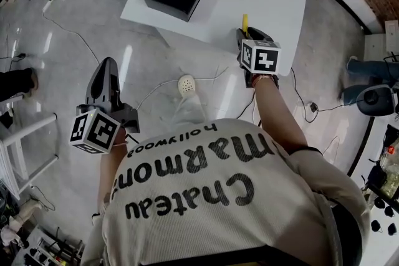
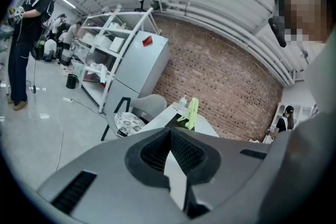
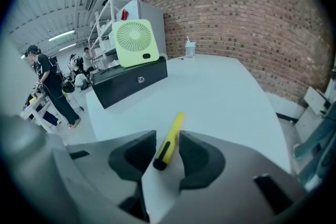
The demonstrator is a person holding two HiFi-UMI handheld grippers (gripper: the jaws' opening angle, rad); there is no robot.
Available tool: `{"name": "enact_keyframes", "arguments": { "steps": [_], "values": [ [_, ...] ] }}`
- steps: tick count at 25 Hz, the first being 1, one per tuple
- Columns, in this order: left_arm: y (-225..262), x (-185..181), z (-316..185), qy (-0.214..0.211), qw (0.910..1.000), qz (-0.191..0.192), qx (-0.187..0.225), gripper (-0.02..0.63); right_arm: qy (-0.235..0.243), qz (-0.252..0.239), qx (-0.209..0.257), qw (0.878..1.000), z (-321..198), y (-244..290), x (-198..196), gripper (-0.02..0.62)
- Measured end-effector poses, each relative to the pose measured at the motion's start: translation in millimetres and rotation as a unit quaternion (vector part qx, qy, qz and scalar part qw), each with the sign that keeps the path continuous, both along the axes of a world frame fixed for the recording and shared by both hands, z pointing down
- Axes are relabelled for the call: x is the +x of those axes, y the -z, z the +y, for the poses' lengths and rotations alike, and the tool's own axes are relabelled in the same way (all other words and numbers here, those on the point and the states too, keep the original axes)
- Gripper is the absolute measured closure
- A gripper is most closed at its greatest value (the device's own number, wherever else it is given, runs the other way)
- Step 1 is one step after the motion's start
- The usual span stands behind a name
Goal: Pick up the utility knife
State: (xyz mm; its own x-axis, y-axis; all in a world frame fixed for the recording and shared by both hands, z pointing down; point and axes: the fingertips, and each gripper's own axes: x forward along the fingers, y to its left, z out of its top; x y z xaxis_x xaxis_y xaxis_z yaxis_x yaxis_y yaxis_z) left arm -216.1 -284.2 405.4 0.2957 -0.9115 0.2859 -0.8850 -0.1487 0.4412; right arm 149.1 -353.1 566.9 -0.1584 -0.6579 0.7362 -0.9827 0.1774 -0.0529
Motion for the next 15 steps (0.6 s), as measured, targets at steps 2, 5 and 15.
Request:
{"name": "enact_keyframes", "arguments": {
  "steps": [2,5,15],
  "values": [
    [-0.7,0.9,-1.0,-0.002,1.0,0.0,0.001,0.606,0.0,0.0,-0.001,1.0,0.1,-0.7,0.3,0.453],
    [-1.0,3.5,-2.6,-0.005,1.0,0.001,0.002,0.606,-0.001,-0.004,-0.003,1.0,0.0,-1.2,0.4,0.453],
    [-2.5,7.4,-2.4,-0.008,1.0,0.005,-0.002,0.606,-0.024,-0.014,-0.01,1.0,-0.3,-0.7,9.1,0.515]
  ]
}}
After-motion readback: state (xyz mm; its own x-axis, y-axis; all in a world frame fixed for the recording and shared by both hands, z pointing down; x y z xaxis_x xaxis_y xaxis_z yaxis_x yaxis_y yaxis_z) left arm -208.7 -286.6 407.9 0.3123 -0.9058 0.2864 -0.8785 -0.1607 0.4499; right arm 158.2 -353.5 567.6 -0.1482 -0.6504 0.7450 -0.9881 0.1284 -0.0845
